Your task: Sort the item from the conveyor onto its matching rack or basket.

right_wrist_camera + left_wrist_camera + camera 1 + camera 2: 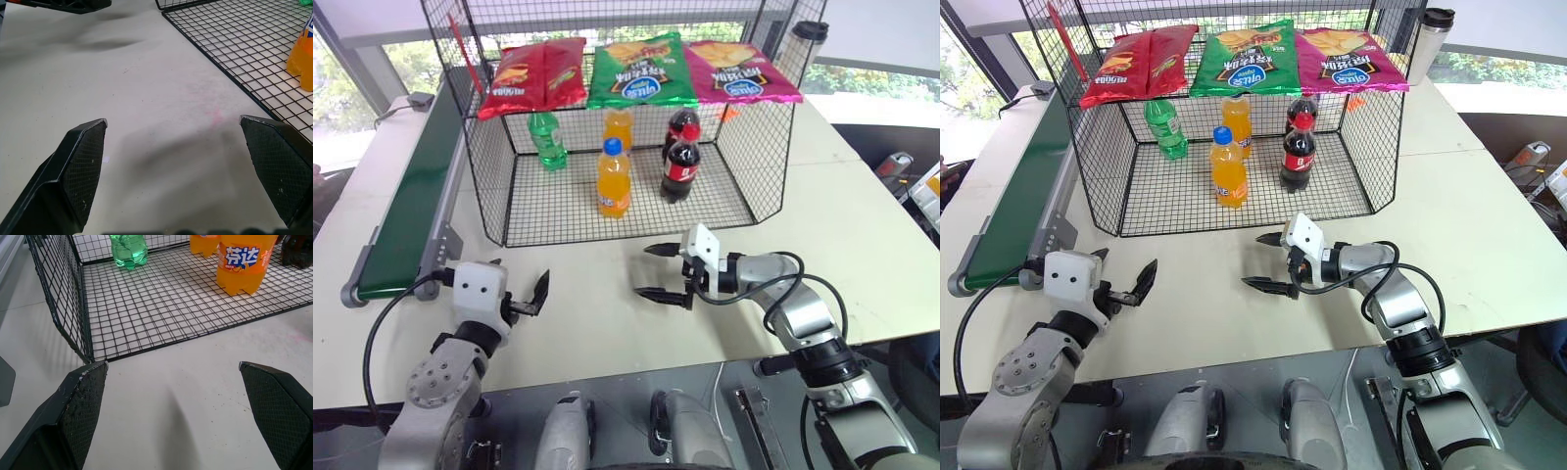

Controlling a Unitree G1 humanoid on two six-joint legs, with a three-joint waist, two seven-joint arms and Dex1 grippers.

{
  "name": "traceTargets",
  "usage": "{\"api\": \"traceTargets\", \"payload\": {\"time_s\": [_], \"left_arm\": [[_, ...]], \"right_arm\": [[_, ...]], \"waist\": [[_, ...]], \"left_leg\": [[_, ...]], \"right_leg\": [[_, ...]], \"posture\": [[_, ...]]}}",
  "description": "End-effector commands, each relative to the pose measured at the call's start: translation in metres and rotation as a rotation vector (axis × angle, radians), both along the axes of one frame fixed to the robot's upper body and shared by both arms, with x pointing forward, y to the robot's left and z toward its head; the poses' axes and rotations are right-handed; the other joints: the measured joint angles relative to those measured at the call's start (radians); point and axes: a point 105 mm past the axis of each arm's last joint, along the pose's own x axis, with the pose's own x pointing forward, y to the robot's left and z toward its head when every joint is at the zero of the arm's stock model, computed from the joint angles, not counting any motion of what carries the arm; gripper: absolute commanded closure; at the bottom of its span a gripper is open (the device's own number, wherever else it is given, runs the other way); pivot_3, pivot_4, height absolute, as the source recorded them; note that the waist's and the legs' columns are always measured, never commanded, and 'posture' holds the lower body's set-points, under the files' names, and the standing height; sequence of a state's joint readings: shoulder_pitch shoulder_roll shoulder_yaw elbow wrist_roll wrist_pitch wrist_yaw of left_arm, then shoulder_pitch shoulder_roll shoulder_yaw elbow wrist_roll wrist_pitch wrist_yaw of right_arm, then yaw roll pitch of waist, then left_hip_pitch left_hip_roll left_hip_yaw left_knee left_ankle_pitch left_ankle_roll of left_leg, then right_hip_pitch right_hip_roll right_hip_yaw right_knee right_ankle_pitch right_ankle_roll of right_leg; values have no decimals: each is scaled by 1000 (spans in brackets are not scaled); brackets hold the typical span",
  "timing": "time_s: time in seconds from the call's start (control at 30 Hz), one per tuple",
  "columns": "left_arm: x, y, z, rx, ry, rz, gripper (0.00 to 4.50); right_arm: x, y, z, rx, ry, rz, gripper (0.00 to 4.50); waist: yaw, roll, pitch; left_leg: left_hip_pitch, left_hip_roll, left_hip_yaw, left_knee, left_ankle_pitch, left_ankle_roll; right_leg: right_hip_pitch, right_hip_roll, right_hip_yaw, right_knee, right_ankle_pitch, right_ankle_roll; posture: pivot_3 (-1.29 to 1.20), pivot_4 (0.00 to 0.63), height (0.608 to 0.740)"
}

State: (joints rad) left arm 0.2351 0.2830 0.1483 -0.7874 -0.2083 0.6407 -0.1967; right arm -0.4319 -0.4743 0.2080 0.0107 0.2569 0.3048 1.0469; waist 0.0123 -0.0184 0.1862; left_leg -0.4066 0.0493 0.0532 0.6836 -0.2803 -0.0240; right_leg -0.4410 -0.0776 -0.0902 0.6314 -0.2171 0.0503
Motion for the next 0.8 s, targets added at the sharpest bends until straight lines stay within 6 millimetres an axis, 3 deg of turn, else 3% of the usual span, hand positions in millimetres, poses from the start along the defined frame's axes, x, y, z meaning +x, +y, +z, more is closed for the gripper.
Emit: {"api": "traceTargets", "payload": {"time_s": [0.03,0.8], "left_arm": [[-1,-2,14,10,-62,-16,33],[-5,3,14,-20,-38,36,33]], "right_arm": [[2,2,13,20,-57,13,0],[0,6,16,39,-53,39,0]], "waist": [[0,0,0],[0,0,0]], "left_leg": [[0,0,0,0,0,0],[0,0,0,0,0,0]], "right_leg": [[0,0,0,0,0,0],[0,0,0,0,0,0]], "posture": [[0,150,740],[0,150,740]]}}
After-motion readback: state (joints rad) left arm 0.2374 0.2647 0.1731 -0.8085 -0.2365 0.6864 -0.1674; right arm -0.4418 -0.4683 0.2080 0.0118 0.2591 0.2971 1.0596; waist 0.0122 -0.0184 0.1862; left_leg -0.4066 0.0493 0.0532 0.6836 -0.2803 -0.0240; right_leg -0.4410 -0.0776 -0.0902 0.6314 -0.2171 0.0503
